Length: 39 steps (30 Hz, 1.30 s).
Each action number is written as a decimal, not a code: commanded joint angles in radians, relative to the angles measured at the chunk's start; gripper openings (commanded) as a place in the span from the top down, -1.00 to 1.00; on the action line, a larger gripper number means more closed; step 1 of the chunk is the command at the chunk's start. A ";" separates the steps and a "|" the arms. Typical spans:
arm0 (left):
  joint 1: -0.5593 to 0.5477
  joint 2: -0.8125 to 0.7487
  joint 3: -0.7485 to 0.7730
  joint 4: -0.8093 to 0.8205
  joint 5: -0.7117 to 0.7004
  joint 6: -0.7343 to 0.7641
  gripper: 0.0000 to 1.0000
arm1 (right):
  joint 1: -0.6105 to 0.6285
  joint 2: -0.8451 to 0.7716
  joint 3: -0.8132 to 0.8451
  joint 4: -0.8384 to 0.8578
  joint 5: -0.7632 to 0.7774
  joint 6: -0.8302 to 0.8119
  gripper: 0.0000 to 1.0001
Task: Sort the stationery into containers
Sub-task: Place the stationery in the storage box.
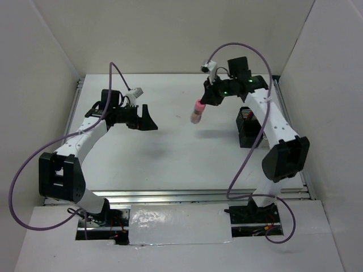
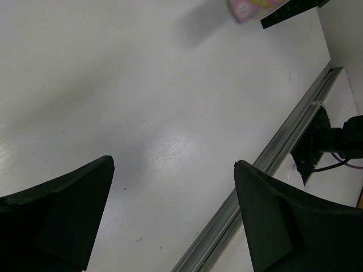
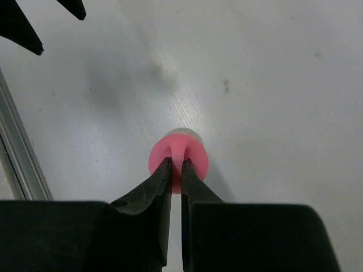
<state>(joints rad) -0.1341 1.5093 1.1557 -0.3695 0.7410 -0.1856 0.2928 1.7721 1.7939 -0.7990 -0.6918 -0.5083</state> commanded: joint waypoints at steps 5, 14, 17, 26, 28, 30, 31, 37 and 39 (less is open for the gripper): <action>0.004 -0.070 0.010 0.010 -0.037 0.014 -0.99 | -0.200 -0.313 -0.139 -0.035 0.006 0.070 1.00; -0.004 -0.074 0.029 0.009 -0.046 0.006 -0.99 | -0.460 -0.517 -0.347 -0.019 0.113 0.099 1.00; -0.004 -0.073 0.038 0.004 -0.055 0.009 -0.99 | -0.500 -0.566 -0.407 0.021 0.167 0.108 1.00; -0.013 -0.077 0.032 0.007 -0.074 0.009 -0.99 | -0.564 -0.600 -0.511 0.119 0.225 0.122 1.00; -0.012 -0.078 0.032 0.001 -0.074 0.011 -0.99 | -0.573 -0.593 -0.524 0.136 0.244 0.123 1.00; -0.013 -0.078 0.029 0.003 -0.078 0.012 -0.99 | -0.581 -0.579 -0.524 0.155 0.248 0.125 1.00; -0.012 -0.080 0.029 0.003 -0.078 0.012 -0.99 | -0.587 -0.571 -0.521 0.159 0.255 0.129 1.00; -0.012 -0.074 0.025 0.006 -0.075 0.012 -0.98 | -0.610 -0.508 -0.484 0.152 0.244 0.139 1.00; -0.013 -0.070 0.029 0.001 -0.078 0.014 -0.99 | -0.613 -0.490 -0.485 0.144 0.236 0.137 1.00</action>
<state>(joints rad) -0.1429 1.4631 1.1561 -0.3752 0.6579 -0.1856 -0.3103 1.2682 1.2697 -0.7094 -0.4454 -0.3820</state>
